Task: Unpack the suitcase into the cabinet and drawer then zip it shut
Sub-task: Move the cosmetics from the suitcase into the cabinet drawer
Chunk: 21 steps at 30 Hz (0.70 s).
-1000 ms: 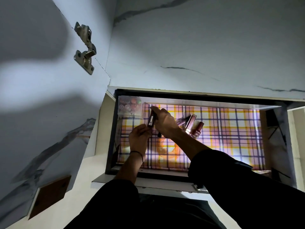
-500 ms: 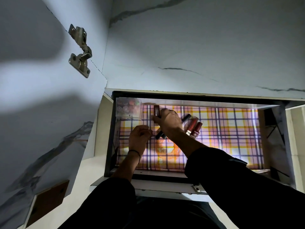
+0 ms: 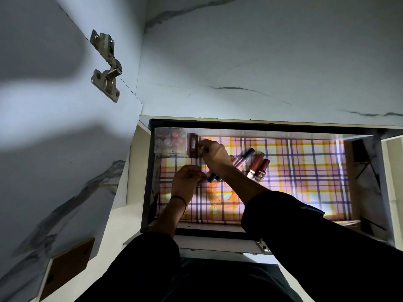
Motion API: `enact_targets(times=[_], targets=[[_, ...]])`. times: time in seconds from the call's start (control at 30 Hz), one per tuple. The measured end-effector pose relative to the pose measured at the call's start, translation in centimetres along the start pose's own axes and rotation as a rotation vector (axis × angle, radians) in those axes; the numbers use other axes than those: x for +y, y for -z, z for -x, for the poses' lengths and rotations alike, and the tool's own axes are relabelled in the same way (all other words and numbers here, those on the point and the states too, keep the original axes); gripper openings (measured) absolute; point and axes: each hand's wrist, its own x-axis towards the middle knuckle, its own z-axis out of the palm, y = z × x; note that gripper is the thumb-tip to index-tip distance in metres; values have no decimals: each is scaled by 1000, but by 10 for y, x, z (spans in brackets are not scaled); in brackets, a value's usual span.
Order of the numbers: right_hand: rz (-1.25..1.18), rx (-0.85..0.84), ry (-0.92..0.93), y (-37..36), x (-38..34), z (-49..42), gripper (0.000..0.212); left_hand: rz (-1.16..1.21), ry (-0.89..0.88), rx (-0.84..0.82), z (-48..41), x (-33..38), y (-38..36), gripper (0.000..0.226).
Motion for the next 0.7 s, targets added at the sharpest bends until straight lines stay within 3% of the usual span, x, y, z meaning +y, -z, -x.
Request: enact_targets(times=[0.23,0.3,0.33,0.47,0.7], targets=[[-99,189,-43,31,25,23,23,-194,-38,-24,0,1,-2,14],[-137,256,-107,40,39,35,17,-316,-70,-53,3,4,-6,7],[-139,282,-132,42,45,41,13,-407,-90,-67,4,6,-9,15],[-89,298,-218,38,74,56,31,-633,-143,-95,7,10,-23,25],[-185,242,-259,21,62,78,17,-531,-131,-11,4,5,-38,12]])
